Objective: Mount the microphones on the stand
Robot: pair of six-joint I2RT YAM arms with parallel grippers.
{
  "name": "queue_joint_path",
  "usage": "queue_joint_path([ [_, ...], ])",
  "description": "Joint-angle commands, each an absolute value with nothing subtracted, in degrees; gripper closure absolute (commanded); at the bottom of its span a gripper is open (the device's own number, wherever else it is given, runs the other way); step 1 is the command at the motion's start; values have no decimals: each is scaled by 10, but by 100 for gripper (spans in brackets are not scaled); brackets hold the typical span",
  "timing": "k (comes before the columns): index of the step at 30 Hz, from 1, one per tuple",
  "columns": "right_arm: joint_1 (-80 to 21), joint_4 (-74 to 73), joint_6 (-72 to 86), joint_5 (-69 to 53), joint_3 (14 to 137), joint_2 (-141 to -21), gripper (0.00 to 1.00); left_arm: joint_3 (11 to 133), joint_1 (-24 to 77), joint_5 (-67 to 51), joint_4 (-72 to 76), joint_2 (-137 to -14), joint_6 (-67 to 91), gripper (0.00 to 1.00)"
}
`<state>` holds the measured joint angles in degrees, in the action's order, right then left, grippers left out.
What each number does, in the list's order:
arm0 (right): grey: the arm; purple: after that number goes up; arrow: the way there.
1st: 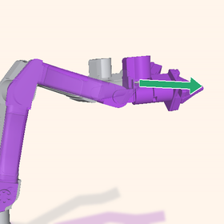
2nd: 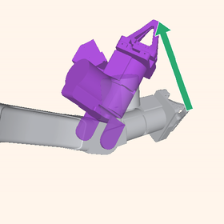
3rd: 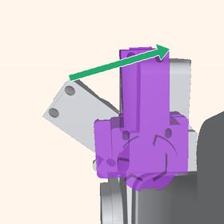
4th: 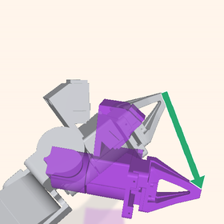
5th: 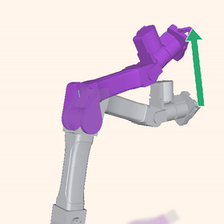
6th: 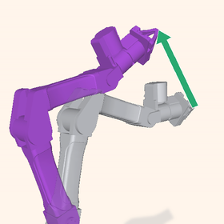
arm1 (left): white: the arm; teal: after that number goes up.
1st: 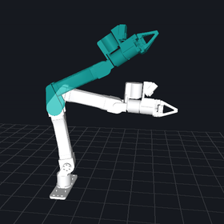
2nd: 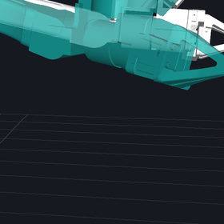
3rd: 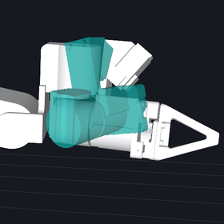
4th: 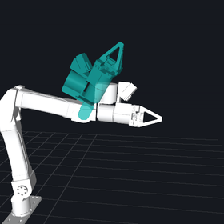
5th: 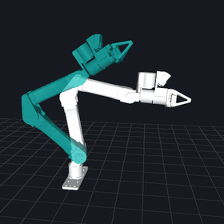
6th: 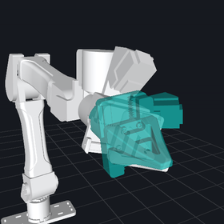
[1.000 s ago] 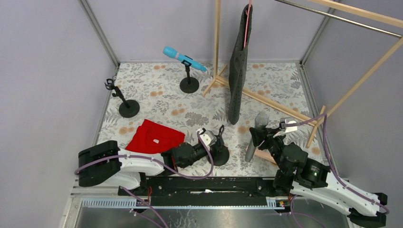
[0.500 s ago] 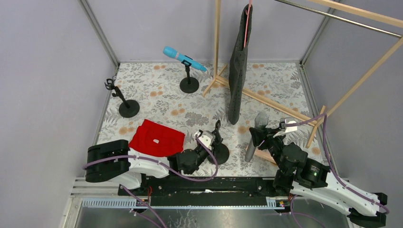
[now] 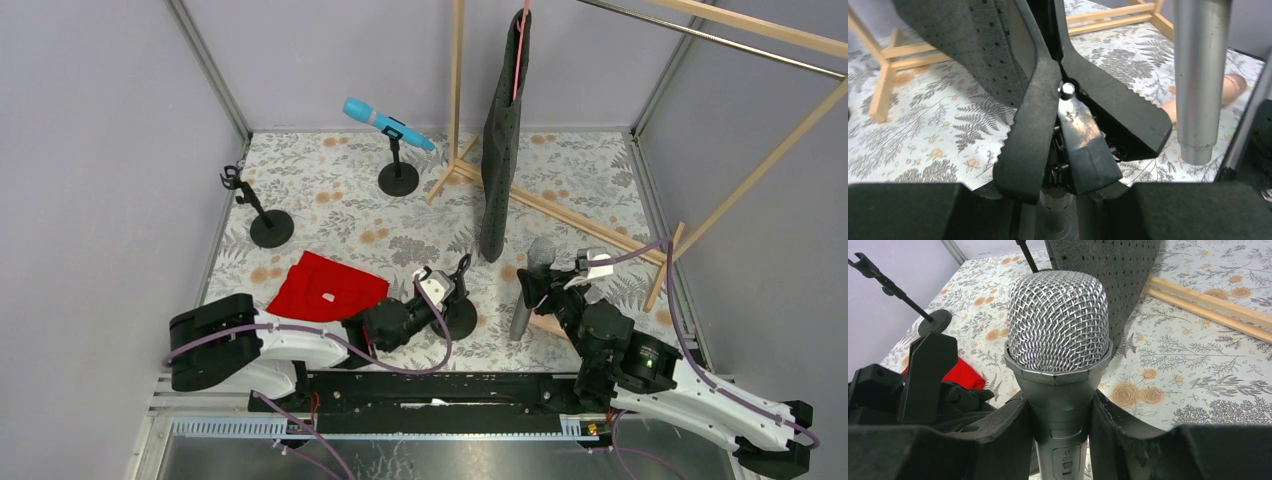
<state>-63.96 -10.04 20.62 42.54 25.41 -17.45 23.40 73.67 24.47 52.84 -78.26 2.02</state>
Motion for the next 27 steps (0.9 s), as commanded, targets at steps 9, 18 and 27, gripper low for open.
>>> queue_joint_path([
  [9,-641,-51,188,413,258,-182,100,230,609,-165,519,-765,-34,97],
  [18,-641,-31,169,416,257,-190,100,223,608,-126,498,-771,-6,64],
  [27,-641,87,105,344,236,-194,100,190,609,-66,463,-700,10,11],
])
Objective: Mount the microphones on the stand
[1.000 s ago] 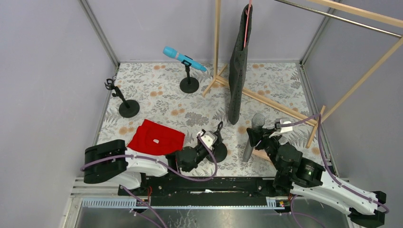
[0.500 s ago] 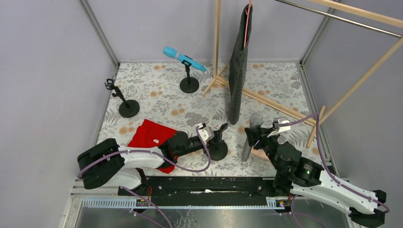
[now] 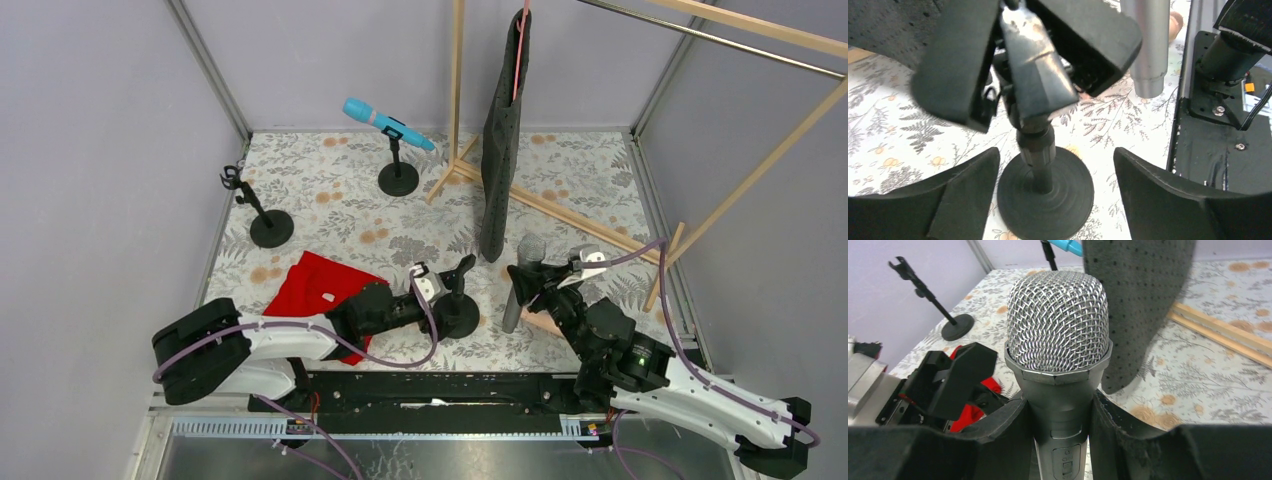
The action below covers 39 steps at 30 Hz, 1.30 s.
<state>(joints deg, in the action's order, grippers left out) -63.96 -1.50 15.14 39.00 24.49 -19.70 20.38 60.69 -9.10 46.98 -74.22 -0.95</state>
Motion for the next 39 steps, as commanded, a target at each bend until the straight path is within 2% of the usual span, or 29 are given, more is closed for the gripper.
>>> queue_joint_path([
  [1,-641,93,96,338,237,-197,100,185,610,-52,461,-689,18,9],
  [3,-641,97,86,339,242,-201,100,173,615,-12,455,-658,33,4],
  [8,-641,103,71,328,245,-209,100,148,664,117,463,-586,40,1],
  [14,-641,96,84,321,241,-213,100,161,675,163,443,-544,49,1],
  [25,-641,103,54,364,246,-216,98,185,675,109,409,-485,44,1],
  [28,-641,164,-59,290,235,-228,93,193,675,100,394,-477,37,1],
  [32,-641,222,-143,252,239,-262,100,201,676,90,380,-470,33,1],
  [39,-641,219,-233,232,277,-309,100,203,679,101,367,-429,29,1],
])
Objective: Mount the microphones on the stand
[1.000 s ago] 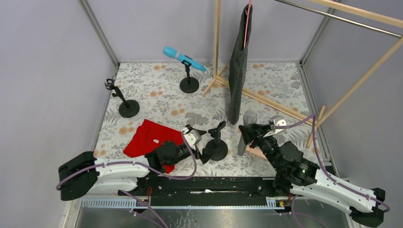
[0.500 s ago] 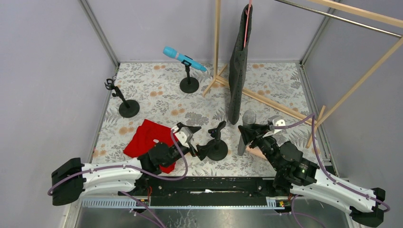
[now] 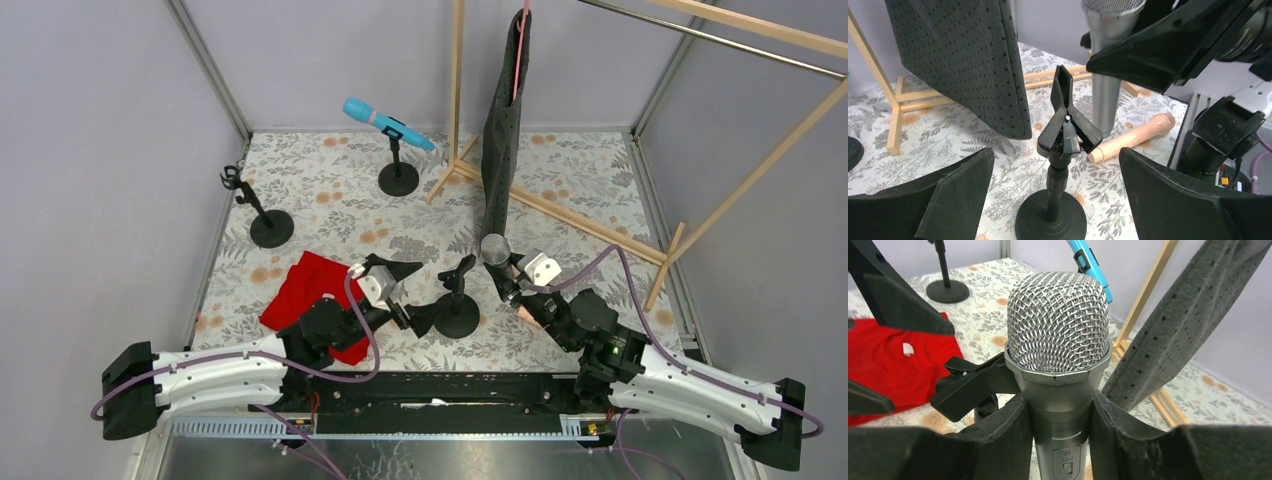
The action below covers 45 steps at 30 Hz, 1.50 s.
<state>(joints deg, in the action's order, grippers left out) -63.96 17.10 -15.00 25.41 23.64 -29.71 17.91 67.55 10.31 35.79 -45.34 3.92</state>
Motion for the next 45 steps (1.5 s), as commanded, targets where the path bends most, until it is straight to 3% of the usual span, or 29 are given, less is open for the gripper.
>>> queue_joint_path([
  [1,-641,217,-243,231,282,-313,100,204,679,100,367,-426,26,1],
  [9,-641,154,-261,253,336,-362,100,221,679,89,392,-413,4,1],
  [21,-620,165,-323,219,398,-414,100,262,679,84,469,-532,4,1],
  [37,-386,211,-206,-214,424,-454,100,234,679,95,461,-532,-2,1],
  [45,-362,228,-185,-325,422,-446,100,227,679,105,474,-549,-2,1],
])
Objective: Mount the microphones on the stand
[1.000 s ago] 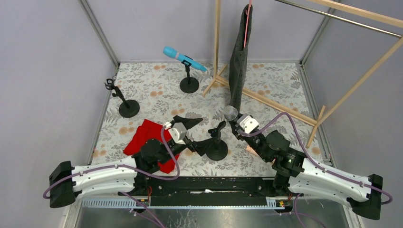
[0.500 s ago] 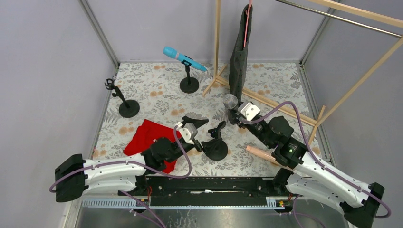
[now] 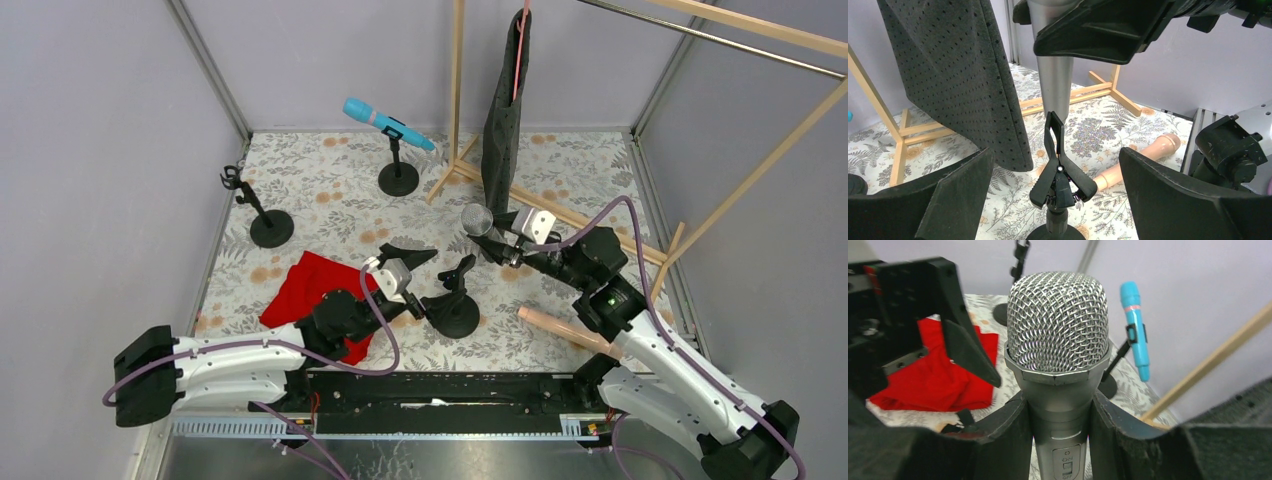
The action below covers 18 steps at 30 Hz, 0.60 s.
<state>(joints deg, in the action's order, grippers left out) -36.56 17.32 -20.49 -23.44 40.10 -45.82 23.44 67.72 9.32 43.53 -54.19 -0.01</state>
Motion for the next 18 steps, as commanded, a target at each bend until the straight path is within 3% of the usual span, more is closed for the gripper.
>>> queue_joint_path([
  [1,-363,237,-185,-332,417,-442,100,225,680,106,476,-550,-2,1],
  [13,-361,231,-195,-379,408,-424,100,223,681,106,491,-584,19,2],
  [18,-362,229,-198,-396,399,-417,100,235,680,119,483,-606,28,11],
])
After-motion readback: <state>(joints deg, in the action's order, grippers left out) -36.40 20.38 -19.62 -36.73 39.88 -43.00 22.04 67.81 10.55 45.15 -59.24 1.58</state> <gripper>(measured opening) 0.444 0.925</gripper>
